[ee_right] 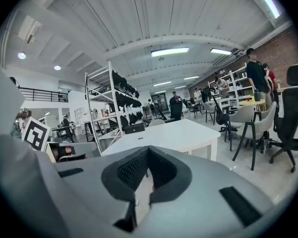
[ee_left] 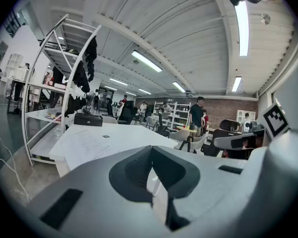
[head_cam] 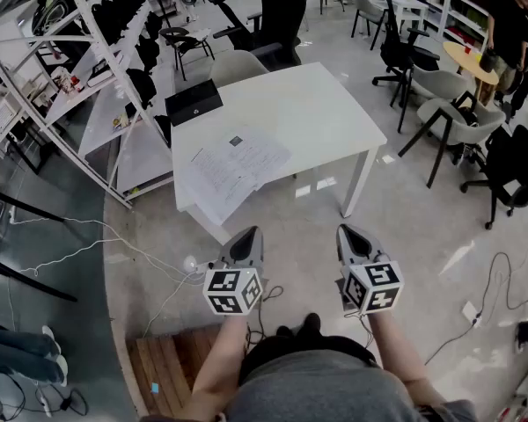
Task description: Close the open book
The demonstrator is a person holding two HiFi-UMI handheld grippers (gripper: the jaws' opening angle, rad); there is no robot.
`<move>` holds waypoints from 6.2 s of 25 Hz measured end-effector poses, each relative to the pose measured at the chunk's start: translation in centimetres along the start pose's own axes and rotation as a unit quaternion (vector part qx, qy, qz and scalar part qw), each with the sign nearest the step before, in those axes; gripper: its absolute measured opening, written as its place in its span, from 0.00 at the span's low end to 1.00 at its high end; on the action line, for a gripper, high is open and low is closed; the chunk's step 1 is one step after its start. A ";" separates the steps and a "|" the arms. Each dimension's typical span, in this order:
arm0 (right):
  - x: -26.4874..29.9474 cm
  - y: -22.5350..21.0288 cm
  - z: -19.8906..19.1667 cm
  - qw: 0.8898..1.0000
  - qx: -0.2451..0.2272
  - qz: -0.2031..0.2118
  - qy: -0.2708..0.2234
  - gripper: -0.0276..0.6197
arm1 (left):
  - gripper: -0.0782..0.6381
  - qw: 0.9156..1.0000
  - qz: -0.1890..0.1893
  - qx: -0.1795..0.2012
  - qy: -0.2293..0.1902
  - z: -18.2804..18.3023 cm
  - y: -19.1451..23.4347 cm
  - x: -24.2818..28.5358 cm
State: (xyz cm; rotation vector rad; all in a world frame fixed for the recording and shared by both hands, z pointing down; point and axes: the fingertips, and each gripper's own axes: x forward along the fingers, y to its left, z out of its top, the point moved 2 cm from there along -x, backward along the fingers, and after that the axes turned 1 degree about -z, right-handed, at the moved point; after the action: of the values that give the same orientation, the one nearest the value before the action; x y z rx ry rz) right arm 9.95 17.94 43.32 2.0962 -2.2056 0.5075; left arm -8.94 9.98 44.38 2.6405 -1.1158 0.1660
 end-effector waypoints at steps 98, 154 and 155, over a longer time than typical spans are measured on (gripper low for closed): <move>37.0 2.9 6.9 0.918 -0.092 0.356 0.150 0.05 | 0.31 0.865 0.463 -0.186 -0.045 1.3 20.4 6.1; 35.0 7.7 -1.0 0.863 -0.195 0.395 0.249 0.05 | 0.30 0.829 0.303 -0.460 -0.098 -13.7 19.7 5.6; 34.9 7.6 -1.0 0.863 -0.195 0.394 0.249 0.05 | 0.30 0.831 0.301 -0.459 -0.095 -13.6 19.7 5.5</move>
State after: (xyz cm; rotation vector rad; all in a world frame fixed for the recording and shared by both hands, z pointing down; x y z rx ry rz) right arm -0.35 -15.22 52.00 0.6949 -2.4509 0.4933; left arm -19.24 -3.02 62.52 1.4297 -1.5469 -0.4281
